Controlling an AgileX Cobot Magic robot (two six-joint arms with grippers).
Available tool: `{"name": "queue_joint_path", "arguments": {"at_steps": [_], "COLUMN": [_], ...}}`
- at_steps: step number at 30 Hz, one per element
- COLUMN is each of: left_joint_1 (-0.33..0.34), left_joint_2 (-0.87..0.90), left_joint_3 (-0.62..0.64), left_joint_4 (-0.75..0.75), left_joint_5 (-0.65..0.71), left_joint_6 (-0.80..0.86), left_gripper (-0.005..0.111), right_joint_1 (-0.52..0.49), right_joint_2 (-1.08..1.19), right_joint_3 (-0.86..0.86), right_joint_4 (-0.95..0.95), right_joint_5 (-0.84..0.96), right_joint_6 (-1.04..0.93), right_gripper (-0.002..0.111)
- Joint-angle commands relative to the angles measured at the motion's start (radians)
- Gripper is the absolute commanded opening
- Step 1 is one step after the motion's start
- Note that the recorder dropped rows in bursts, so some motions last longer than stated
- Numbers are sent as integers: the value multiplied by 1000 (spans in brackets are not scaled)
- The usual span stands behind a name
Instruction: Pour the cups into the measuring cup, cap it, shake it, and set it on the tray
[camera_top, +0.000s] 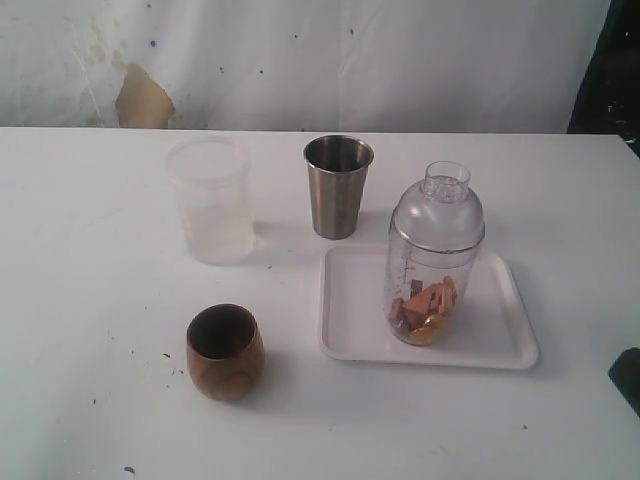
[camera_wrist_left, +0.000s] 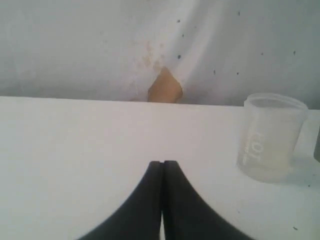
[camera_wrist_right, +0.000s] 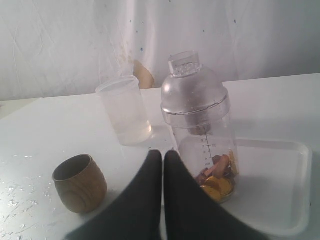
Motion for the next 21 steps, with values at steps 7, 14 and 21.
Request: {"name": "queue_joint_path", "arguments": {"at_steps": [7,14,21], "left_joint_1": [5,5,5], "left_joint_2": [-10,-10,-10], "left_joint_3": [90,90,90], "left_joint_4": [-97,-95,-95], "left_joint_5": [-36,-36,-36], "left_joint_6": [2,4,4], "left_gripper": [0,0,0], "right_joint_1": [2,2,2], "right_joint_2": [-5,-5,-5], "right_joint_3": [5,5,5], "right_joint_4": [1,1,1], "right_joint_5": [0,0,0], "right_joint_6": [1,1,1], "right_gripper": [1,1,1]}}
